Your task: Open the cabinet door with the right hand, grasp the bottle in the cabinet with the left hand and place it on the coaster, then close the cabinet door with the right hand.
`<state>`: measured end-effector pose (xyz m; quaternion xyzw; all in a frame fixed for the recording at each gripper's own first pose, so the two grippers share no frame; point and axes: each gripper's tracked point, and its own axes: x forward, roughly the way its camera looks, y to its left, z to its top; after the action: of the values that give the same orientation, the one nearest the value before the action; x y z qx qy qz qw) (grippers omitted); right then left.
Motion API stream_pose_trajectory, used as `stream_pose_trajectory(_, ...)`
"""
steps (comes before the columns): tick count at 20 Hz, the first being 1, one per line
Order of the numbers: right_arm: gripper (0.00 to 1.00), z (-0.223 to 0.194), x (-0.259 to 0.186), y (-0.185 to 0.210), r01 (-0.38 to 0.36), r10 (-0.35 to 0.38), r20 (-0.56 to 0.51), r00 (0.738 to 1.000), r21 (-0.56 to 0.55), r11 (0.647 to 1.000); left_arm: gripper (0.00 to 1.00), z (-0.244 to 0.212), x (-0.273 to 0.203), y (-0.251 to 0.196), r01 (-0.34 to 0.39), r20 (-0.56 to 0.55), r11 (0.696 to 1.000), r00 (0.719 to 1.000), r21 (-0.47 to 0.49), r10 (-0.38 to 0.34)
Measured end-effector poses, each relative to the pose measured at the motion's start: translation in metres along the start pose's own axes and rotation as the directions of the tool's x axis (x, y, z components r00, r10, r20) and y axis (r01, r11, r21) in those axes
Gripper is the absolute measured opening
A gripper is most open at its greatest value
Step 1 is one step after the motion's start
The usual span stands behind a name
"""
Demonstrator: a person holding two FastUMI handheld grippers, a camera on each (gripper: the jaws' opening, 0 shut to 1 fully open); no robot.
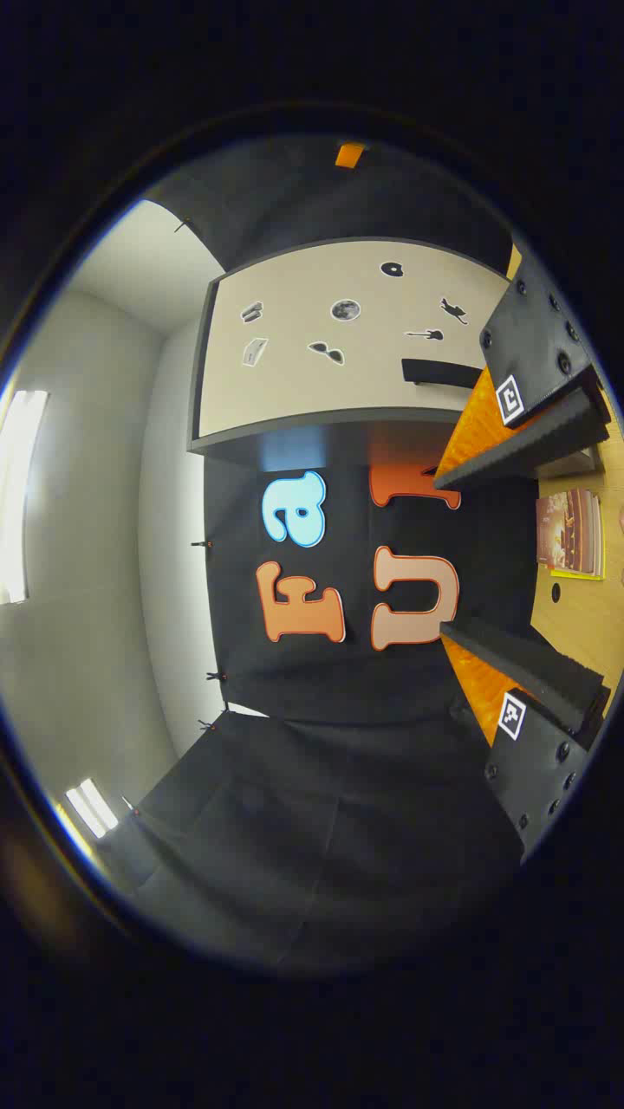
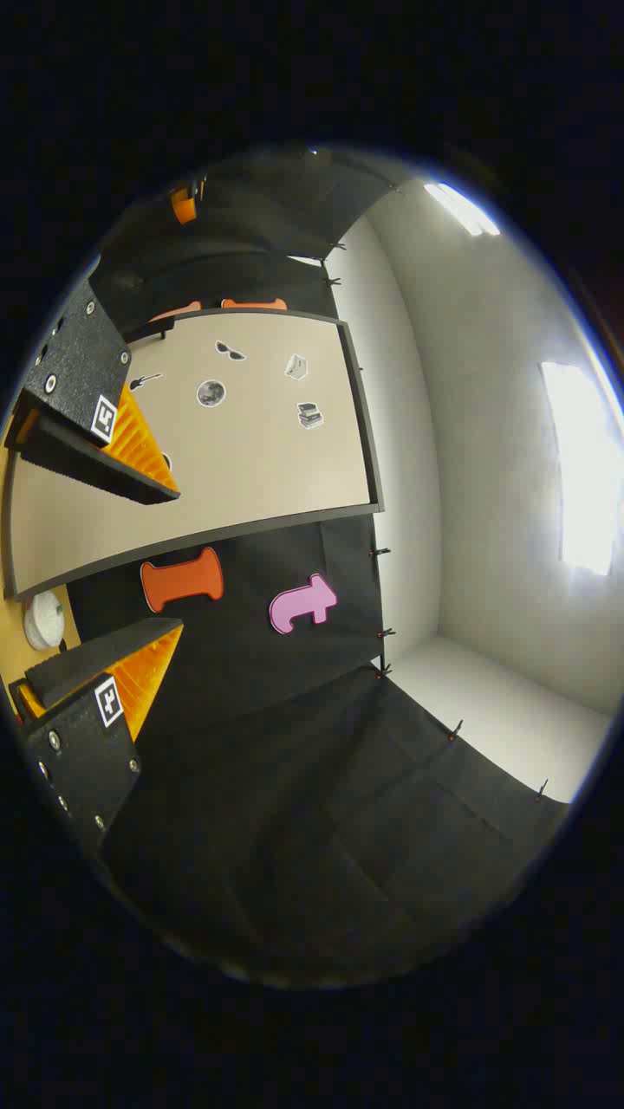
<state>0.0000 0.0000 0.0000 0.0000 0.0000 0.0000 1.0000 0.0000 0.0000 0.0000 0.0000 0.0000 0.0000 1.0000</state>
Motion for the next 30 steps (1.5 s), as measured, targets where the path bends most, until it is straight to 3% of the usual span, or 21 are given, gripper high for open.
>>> stream_pose_trajectory(5,0.83,-0.006,-0.001,0.019,-0.059,0.056,-0.034,0.998,-0.078,0.995,0.96,0.019,-0.007,-0.002,0.020,0.029,1.000,0.999,-0.004,-0.020)
stream_pose_trajectory(7,0.84,-0.003,-0.002,0.031,-0.092,0.090,-0.022,0.996,-0.118,0.989,0.92,0.024,-0.010,-0.001,0.025,0.030,1.000,0.999,-0.007,-0.025)
stream_pose_trajectory(8,0.84,-0.002,-0.001,0.038,-0.105,0.104,-0.014,0.994,-0.133,0.986,0.96,0.028,-0.011,0.001,0.023,0.031,1.000,0.999,-0.006,-0.023)
stream_pose_trajectory(9,0.84,0.000,-0.001,0.043,-0.113,0.113,-0.007,0.994,-0.149,0.982,0.92,0.031,-0.012,0.003,0.019,0.036,1.000,0.999,-0.003,-0.019)
stream_pose_trajectory(12,0.88,0.002,0.000,0.061,-0.150,0.153,-0.003,0.988,-0.202,0.968,0.92,0.042,-0.015,0.012,-0.001,0.051,1.000,0.999,-0.005,0.001)
stream_pose_trajectory(14,0.90,-0.003,0.003,0.072,-0.167,0.166,-0.022,0.986,-0.220,0.961,0.92,0.051,-0.017,0.029,-0.064,0.081,0.997,0.995,0.034,0.061)
stream_pose_trajectory(15,0.92,-0.009,0.003,0.077,-0.177,0.171,-0.048,0.984,-0.224,0.958,0.96,0.056,-0.018,0.030,-0.066,0.094,0.997,0.994,0.037,0.062)
stream_pose_trajectory(19,0.92,-0.030,0.004,0.101,-0.232,0.211,-0.114,0.971,-0.217,0.948,0.92,0.051,-0.018,0.026,-0.045,0.090,0.998,0.995,0.035,0.041)
stream_pose_trajectory(20,0.92,-0.035,0.004,0.108,-0.247,0.225,-0.122,0.967,-0.213,0.945,0.96,0.047,-0.018,0.026,-0.040,0.080,0.999,0.996,0.032,0.037)
stream_pose_trajectory(25,0.92,-0.051,0.010,0.151,-0.313,0.292,-0.130,0.948,-0.188,0.931,0.93,0.030,-0.014,0.027,-0.010,0.030,1.000,1.000,0.028,0.009)
stream_pose_trajectory(30,0.92,-0.086,0.019,0.205,-0.401,0.370,-0.205,0.906,-0.135,0.906,0.96,0.015,-0.015,0.044,-0.027,-0.004,0.999,1.000,0.031,0.028)
